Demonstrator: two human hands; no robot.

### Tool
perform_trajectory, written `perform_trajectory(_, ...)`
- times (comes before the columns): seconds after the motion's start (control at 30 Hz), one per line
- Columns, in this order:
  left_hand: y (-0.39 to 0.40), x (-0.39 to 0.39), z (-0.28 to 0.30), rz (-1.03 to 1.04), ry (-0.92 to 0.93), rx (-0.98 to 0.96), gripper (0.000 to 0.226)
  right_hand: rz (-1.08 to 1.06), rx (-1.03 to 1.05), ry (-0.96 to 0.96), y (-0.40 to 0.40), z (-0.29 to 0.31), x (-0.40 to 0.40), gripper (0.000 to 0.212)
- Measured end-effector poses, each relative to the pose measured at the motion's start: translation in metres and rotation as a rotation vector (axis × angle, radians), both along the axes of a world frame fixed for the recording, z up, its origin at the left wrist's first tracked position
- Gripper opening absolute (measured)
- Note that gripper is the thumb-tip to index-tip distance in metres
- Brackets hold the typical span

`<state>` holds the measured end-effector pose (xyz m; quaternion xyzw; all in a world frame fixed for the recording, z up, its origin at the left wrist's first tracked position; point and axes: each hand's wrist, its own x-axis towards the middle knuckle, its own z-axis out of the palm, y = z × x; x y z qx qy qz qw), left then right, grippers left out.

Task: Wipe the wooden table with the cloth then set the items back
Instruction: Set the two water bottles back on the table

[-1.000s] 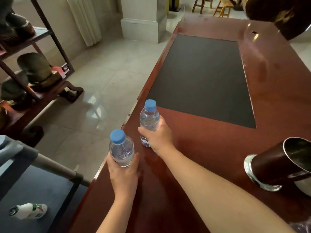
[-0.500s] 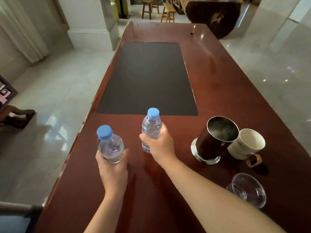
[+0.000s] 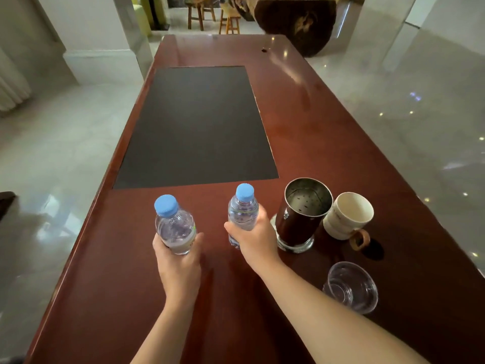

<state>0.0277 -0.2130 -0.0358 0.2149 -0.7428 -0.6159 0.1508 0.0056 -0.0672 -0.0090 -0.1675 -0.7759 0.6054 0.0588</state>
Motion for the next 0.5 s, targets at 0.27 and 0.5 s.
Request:
perform_trajectory(0.27,0.014,-0.014,-0.008,-0.030,-0.032,0.000,0.061,0.026,0.022,0.007,0.003,-0.003,0.000,0.047)
perform_trajectory(0.5,0.019,-0.012,-0.023,-0.051,-0.063,0.000,0.059,0.030,0.047,0.018,0.004,-0.006,-0.001,0.045)
